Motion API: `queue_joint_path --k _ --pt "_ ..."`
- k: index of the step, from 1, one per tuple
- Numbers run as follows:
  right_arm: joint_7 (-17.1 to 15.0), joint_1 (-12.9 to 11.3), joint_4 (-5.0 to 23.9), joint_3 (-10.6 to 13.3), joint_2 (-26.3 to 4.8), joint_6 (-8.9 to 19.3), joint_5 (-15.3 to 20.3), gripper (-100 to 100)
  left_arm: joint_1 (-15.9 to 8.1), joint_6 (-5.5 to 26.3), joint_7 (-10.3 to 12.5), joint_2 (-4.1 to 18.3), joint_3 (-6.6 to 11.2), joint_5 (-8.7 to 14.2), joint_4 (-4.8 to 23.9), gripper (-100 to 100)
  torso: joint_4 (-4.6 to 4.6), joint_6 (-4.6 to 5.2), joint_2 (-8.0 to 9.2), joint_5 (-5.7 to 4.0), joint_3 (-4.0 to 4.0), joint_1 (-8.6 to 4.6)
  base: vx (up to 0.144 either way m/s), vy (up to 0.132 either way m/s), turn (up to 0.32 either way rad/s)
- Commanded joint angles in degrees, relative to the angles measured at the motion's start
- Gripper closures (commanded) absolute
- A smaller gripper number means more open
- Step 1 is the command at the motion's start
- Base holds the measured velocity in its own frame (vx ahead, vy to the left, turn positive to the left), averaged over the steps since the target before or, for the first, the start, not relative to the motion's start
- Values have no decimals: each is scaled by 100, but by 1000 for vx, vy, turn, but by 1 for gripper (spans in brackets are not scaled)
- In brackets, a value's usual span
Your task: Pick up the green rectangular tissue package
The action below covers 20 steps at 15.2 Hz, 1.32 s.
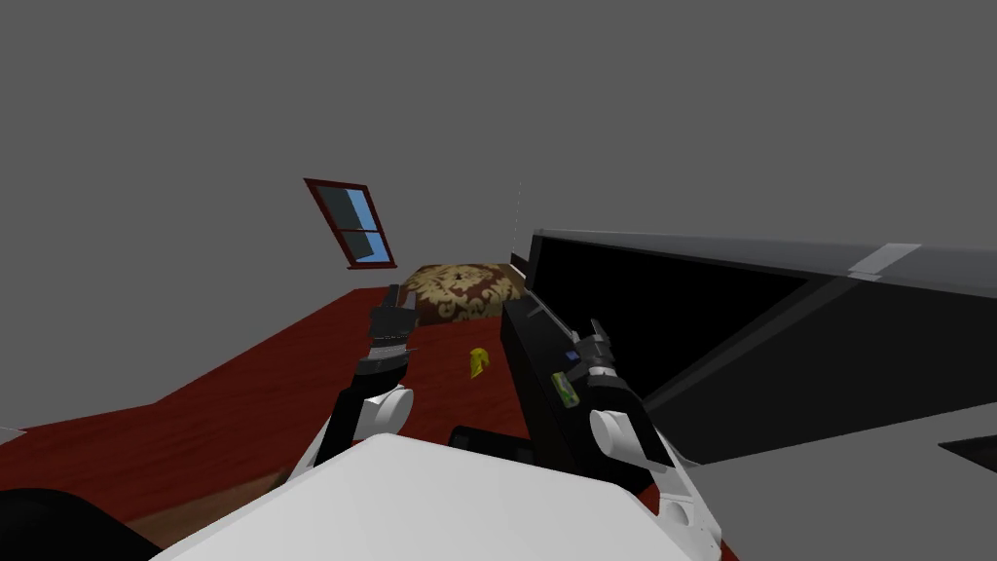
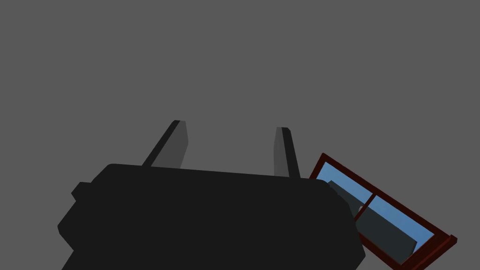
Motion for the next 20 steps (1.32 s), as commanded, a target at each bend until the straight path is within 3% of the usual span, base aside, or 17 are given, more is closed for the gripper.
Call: queue_joint_path --k 1,2,3,5,10,12,17,19,20 --pt "-216 -105 286 -91 -78 286 -237 -100 0 0 0 0 0 0 0 0 0 0 0 0 0 0 -20 -25 84" --pt "-216 -105 305 -91 -78 291 -237 -100 0 0 0 0 0 0 0 0 0 -1 1 0 0 -1 -17 -25 74" --pt "-370 -207 534 -154 -131 463 -412 -100 0 0 0 0 0 0 0 0 1 1 1 0 1 -1 -16 -26 76" --pt "-370 -207 563 -154 -131 476 -412 -100 0 0 0 0 0 0 0 0 1 0 2 0 1 0 -11 -21 47" --pt "-850 -524 1266 -350 -271 1046 -956 -100 0 0 0 0 0 0 0 0 0 0 0 0 0 -1 -15 -24 86" --pt "-850 -524 1367 -350 -271 1051 -956 -100 0 0 0 0 0 0 0 0 0 1 0 0 0 -2 -12 -25 49" --pt "-1341 -848 2056 -550 -384 1640 -1513 -100 0 0 0 0 0 0 0 0 0 1 2 0 1 0 -19 -23 87" --pt "-1341 -848 2192 -550 -384 1640 -1513 -100 0 0 0 0 0 0 0 0 1 1 2 0 2 -2 -14 -26 47" --pt "-1504 -957 2379 -617 -417 1836 -1698 -100 0 0 0 0 0 0 0 0 1 2 1 0 1 0 -12 -19 53"
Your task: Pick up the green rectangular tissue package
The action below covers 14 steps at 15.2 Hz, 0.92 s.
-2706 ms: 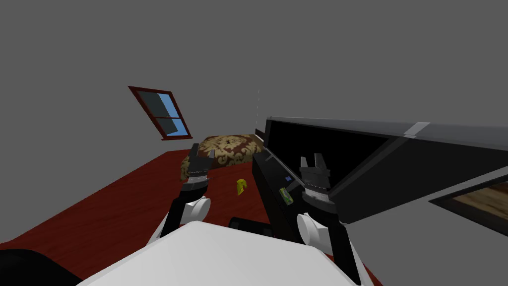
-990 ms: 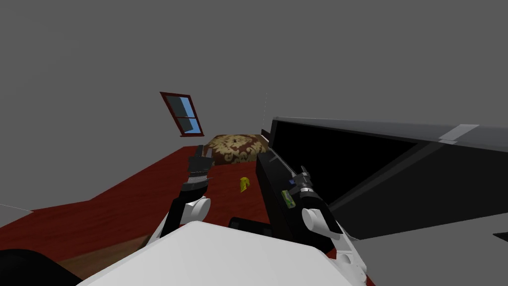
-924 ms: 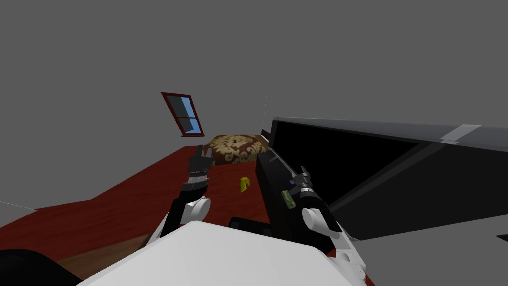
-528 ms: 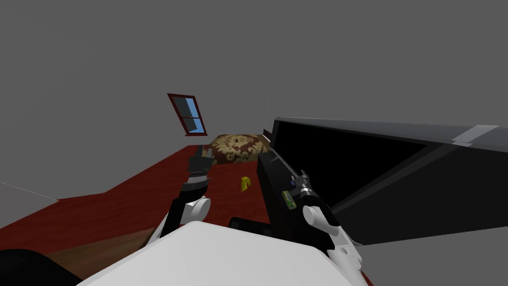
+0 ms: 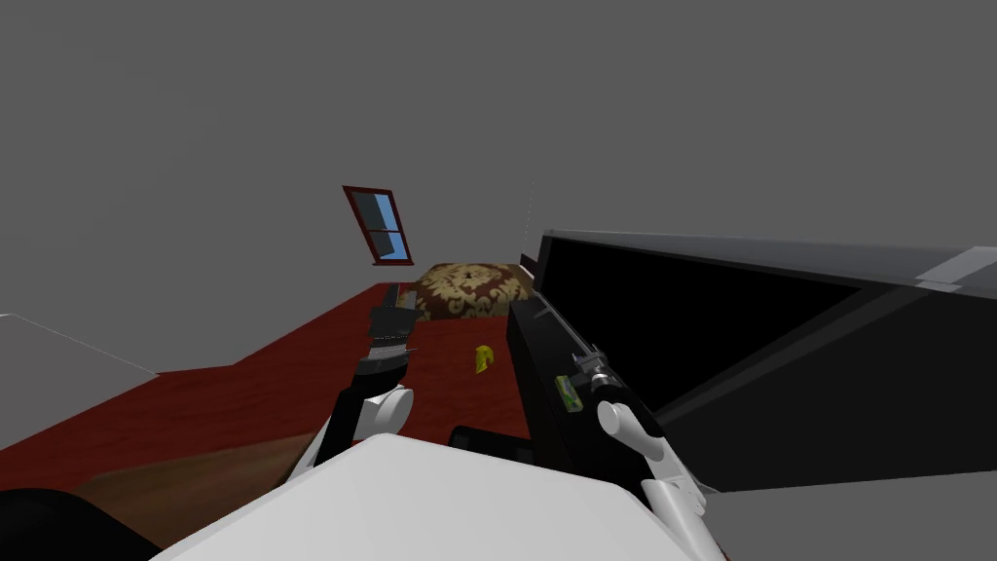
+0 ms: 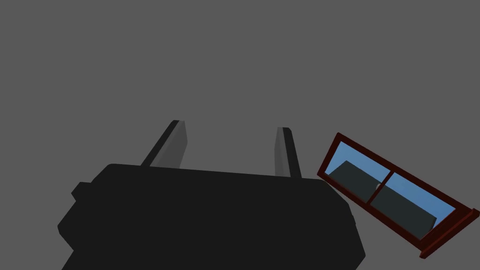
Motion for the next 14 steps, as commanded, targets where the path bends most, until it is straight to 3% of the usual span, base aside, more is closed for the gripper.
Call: queue_joint_path --k 1,2,7,9,14 --pt "-141 -94 286 -39 -52 144 -152 -100 0 0 0 0 0 0 0 0 0 0 0 0 0 0 -14 -21 69" --pt "-141 -94 290 -39 -52 144 -152 -100 0 0 0 0 0 0 0 0 0 0 0 0 0 1 -10 -15 33" --pt "-621 -412 996 -235 -134 720 -696 -100 0 0 0 0 0 0 0 0 0 1 1 0 0 0 -17 -21 85" --pt "-621 -412 1098 -235 -134 720 -696 -100 0 0 0 0 0 0 0 0 0 0 2 -1 1 -1 -18 -24 48" --pt "-1071 -711 1797 -419 -196 1261 -1207 -100 0 0 0 0 0 0 0 0 0 1 0 0 0 1 -16 -20 80"
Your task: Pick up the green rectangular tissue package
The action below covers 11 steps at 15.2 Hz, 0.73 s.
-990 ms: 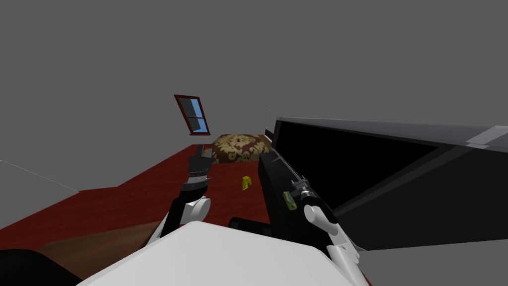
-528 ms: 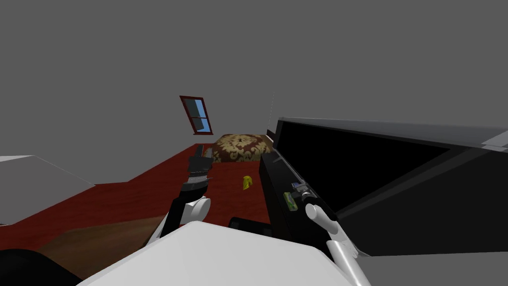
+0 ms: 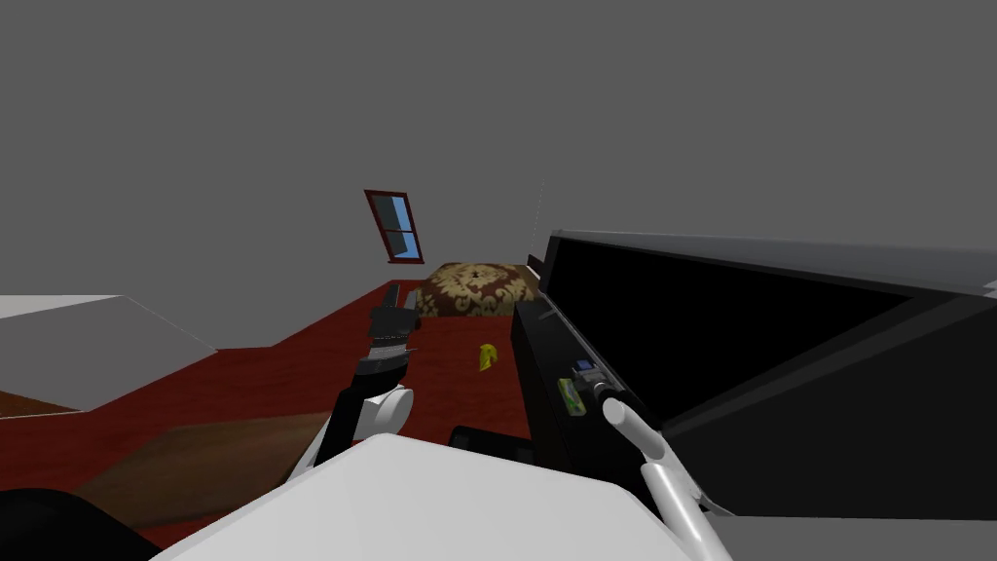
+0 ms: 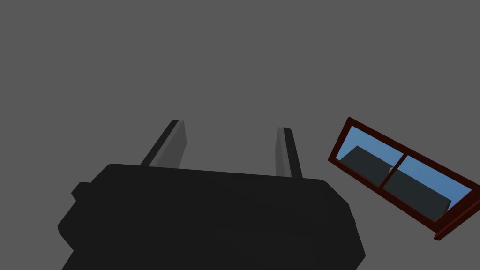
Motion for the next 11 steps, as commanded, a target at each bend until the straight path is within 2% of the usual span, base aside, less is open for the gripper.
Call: queue_joint_path --k 1,2,3,4,5,6,7,8,9,10,11 --pt "-139 -45 186 -66 17 177 -105 -100 0 0 0 0 0 0 0 0 0 0 0 0 0 0 -20 -23 69" --pt "-280 -138 401 -123 0 346 -265 -100 0 0 0 0 0 0 0 0 0 1 0 0 0 1 -23 -27 83" --pt "-280 -138 424 -123 0 346 -265 -100 0 0 0 0 0 0 0 0 0 1 2 0 1 -1 -20 -27 66" --pt "-415 -228 619 -178 -14 508 -418 -100 0 0 0 0 0 0 0 0 0 2 2 0 1 -1 -17 -23 80" --pt "-415 -228 652 -178 -14 508 -418 -100 0 0 0 0 0 0 0 0 1 0 1 0 1 -1 -15 -20 69" --pt "-543 -313 854 -231 -27 662 -564 -100 0 0 0 0 0 0 0 0 0 2 0 0 0 0 -18 -20 70" --pt "-543 -313 868 -231 -27 662 -564 -100 0 0 0 0 0 0 0 0 0 1 1 0 0 1 -19 -19 55" --pt "-664 -393 1073 -280 -38 807 -701 -100 0 0 0 0 0 0 0 0 0 1 1 0 1 2 -19 -20 74" --pt "-664 -393 1073 -280 -38 807 -701 -100 0 0 0 0 0 0 0 0 0 0 1 0 1 2 -18 -20 67" --pt "-777 -468 1246 -326 -48 943 -829 -100 0 0 0 0 0 0 0 0 0 1 1 1 1 2 -16 -18 61" --pt "-777 -468 1264 -326 -48 943 -829 -100 0 0 0 0 0 0 0 0 0 1 0 1 0 2 -14 -16 52"
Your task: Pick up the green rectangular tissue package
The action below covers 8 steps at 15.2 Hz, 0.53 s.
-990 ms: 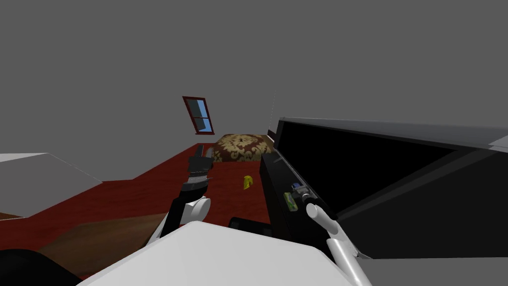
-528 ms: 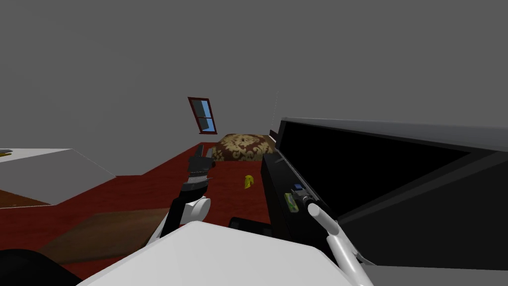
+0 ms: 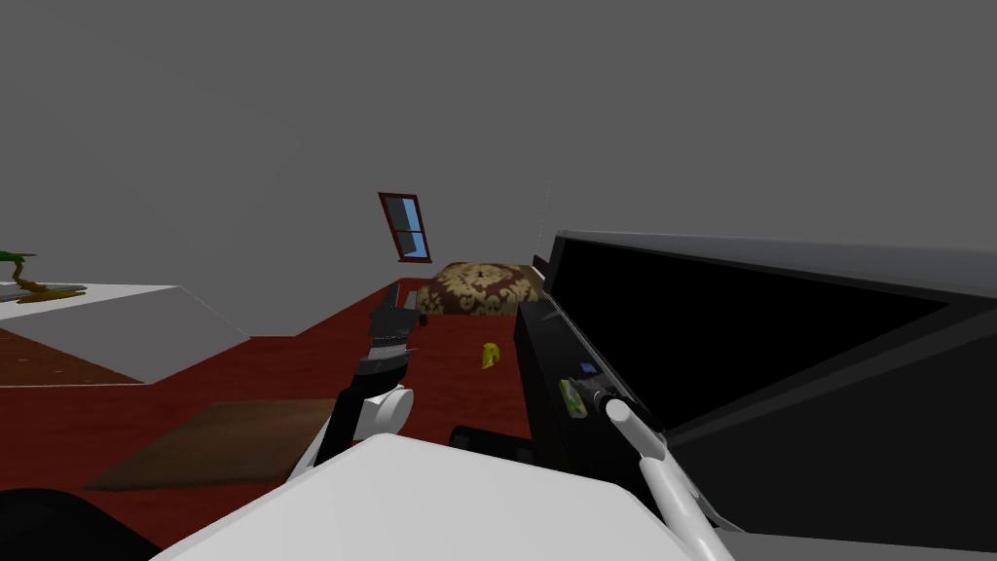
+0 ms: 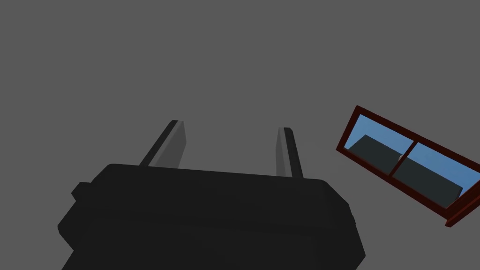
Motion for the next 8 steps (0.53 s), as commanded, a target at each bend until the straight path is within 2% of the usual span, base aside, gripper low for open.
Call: queue_joint_path --k 1,2,3,6,8 --pt "-145 -107 275 -58 -19 181 -182 -100 0 0 0 0 0 0 0 0 0 0 0 0 0 0 -15 -15 72" --pt "-241 -171 433 -97 -26 296 -290 -100 0 0 0 0 0 0 0 0 0 -1 0 0 0 1 -19 -18 98" --pt "-241 -171 436 -97 -26 296 -290 -100 0 0 0 0 0 0 0 0 0 0 1 0 0 0 -20 -18 58" --pt "-464 -319 815 -189 -40 565 -544 -100 0 0 0 0 0 0 0 0 0 0 1 0 1 -1 -19 -20 66" --pt "-555 -380 970 -226 -44 674 -648 -100 0 0 0 0 0 0 0 0 0 0 1 0 0 -1 -16 -18 60"
